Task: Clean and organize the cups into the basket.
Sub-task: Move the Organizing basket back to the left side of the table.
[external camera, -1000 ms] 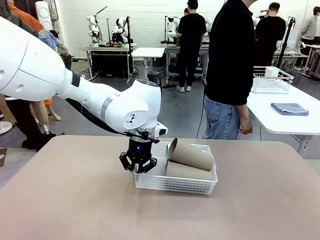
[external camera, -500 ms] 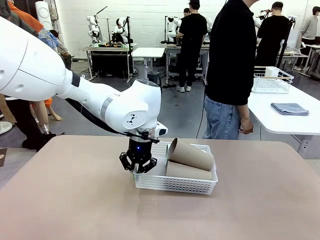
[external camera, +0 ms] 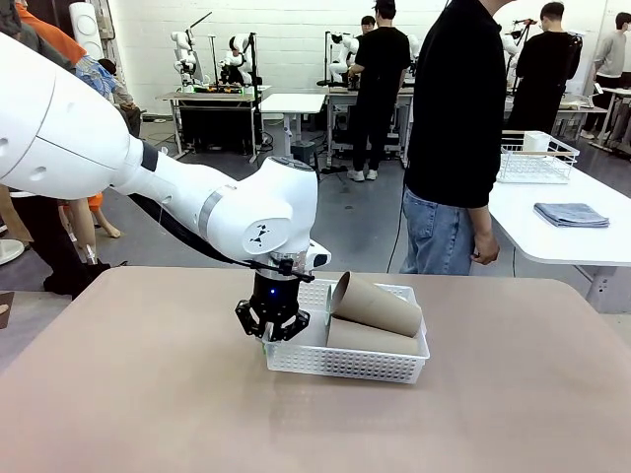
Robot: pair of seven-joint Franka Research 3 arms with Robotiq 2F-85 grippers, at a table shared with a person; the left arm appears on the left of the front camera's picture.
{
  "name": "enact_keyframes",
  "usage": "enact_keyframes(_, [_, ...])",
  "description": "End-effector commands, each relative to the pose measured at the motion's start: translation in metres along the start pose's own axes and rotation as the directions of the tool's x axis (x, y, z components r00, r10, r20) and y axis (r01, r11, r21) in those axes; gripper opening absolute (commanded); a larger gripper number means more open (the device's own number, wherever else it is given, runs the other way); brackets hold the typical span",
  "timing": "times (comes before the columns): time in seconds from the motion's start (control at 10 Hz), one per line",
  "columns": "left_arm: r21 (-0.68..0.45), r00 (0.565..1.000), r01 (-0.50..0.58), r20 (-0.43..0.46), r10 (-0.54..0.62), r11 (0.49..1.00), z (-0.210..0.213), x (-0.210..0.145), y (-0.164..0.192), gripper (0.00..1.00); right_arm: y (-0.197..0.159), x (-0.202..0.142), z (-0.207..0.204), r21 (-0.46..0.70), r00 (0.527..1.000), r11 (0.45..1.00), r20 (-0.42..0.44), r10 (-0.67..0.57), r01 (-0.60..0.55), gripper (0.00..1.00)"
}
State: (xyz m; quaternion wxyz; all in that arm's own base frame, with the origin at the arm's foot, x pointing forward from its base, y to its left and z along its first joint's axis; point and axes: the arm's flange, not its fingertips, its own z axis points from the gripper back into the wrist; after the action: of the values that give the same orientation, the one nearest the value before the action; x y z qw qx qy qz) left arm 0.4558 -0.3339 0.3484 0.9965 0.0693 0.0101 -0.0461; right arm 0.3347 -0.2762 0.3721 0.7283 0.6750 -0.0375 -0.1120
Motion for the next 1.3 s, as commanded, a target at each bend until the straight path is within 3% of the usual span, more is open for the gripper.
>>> enact_keyframes(0.0, [0.032, 1.000, 0.022, -0.005, -0.022, 0.999, 0.014, -0.004, 0.026, 0.06, -0.001, -0.003, 0.000, 0.018, 1.000, 1.000, -0.005, 0.016, -0.016, 1.00])
enact_keyframes(0.3, [0.130, 0.997, -0.054, 0.061, 0.047, 0.990, 0.031, -0.019, 0.133, 0.06, -0.001, -0.003, 0.000, 0.018, 1.000, 1.000, -0.005, 0.016, -0.016, 1.00])
enact_keyframes(0.5, [0.154, 0.993, -0.111, 0.053, 0.104, 0.982, 0.012, -0.018, 0.225, 0.06, -0.001, -0.003, 0.000, 0.018, 1.000, 1.000, -0.005, 0.016, -0.016, 1.00])
enact_keyframes(0.7, [0.171, 0.992, -0.126, 0.042, 0.120, 0.977, -0.005, -0.026, 0.289, 0.06, -0.001, -0.003, 0.000, 0.018, 1.000, 1.000, -0.005, 0.016, -0.016, 1.00])
enact_keyframes(1.0, [0.142, 0.985, -0.173, 0.032, 0.170, 0.975, -0.018, -0.050, 0.362, 0.06, -0.001, -0.003, 0.000, 0.018, 1.000, 1.000, -0.005, 0.016, -0.016, 1.00])
enact_keyframes(1.2, [0.072, 0.964, -0.263, 0.060, 0.259, 0.962, -0.011, -0.066, 0.386, 0.06, -0.001, -0.003, 0.000, 0.018, 1.000, 1.000, -0.005, 0.016, -0.016, 1.00])
